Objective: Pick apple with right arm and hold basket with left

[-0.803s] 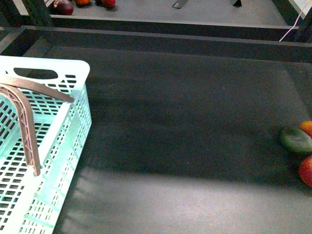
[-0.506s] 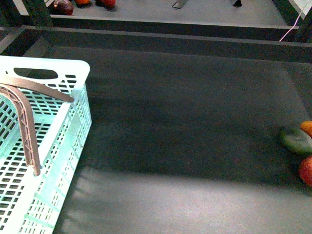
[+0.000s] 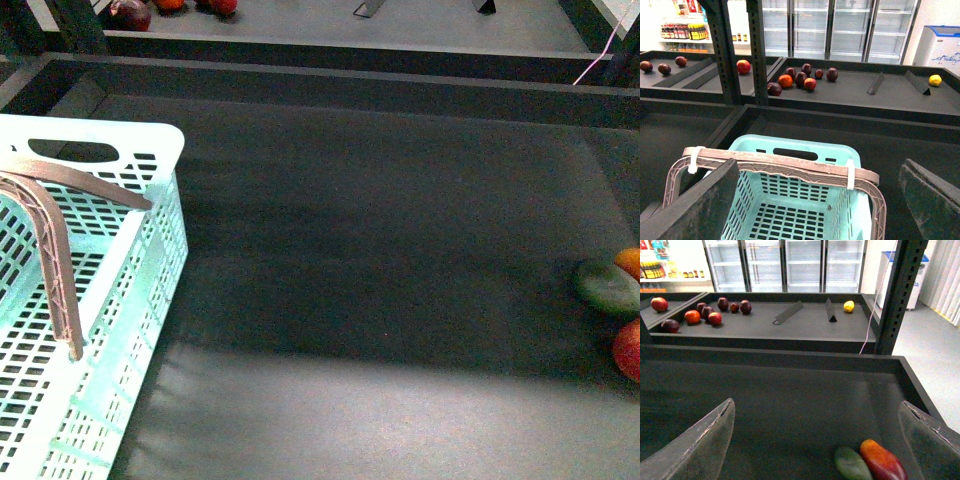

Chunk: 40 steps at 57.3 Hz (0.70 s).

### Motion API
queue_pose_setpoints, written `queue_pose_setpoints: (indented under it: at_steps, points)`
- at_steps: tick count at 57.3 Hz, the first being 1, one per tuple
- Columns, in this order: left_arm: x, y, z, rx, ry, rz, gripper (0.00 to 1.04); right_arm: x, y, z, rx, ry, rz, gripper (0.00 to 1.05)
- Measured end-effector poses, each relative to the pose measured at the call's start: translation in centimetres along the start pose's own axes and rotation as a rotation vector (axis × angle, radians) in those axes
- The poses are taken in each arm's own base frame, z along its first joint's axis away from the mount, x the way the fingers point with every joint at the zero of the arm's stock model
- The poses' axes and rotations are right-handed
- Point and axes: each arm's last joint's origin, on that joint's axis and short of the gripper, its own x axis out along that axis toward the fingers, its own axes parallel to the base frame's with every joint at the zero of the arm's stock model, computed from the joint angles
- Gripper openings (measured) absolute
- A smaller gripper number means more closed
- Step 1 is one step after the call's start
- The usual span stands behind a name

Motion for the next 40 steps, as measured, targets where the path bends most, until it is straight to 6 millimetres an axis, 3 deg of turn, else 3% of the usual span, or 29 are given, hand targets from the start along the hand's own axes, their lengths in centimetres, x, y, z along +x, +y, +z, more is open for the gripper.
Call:
queue_pose_setpoints:
  at_steps: [15, 19, 24, 31, 40]
  points:
    - [0.0, 0.0, 0.0, -0.006, 0.008, -0.008, 0.98, 0.0, 0.0, 0.0, 0.0, 0.0, 0.0, 0.96]
    - [0.1, -0.1, -0.1, -0.189, 0.243, -0.087, 0.98, 0.0, 0.0, 0.0, 0.0, 0.0, 0.0, 0.96]
    - [0.7, -0.1, -1.0, -0.464, 0.479, -0.037, 0.98, 0.0, 0.0, 0.0, 0.0, 0.0, 0.0, 0.96]
    - [2.2, 0.0, -0.9, -0.734, 0.501, 0.013, 0.98, 0.0, 0.0, 0.0, 0.0, 0.0, 0.0, 0.96]
    - [6.2, 2.0, -0.7, -1.07, 0.486, 0.062, 0.98, 0.0, 0.0, 0.0, 0.0, 0.0, 0.0, 0.96]
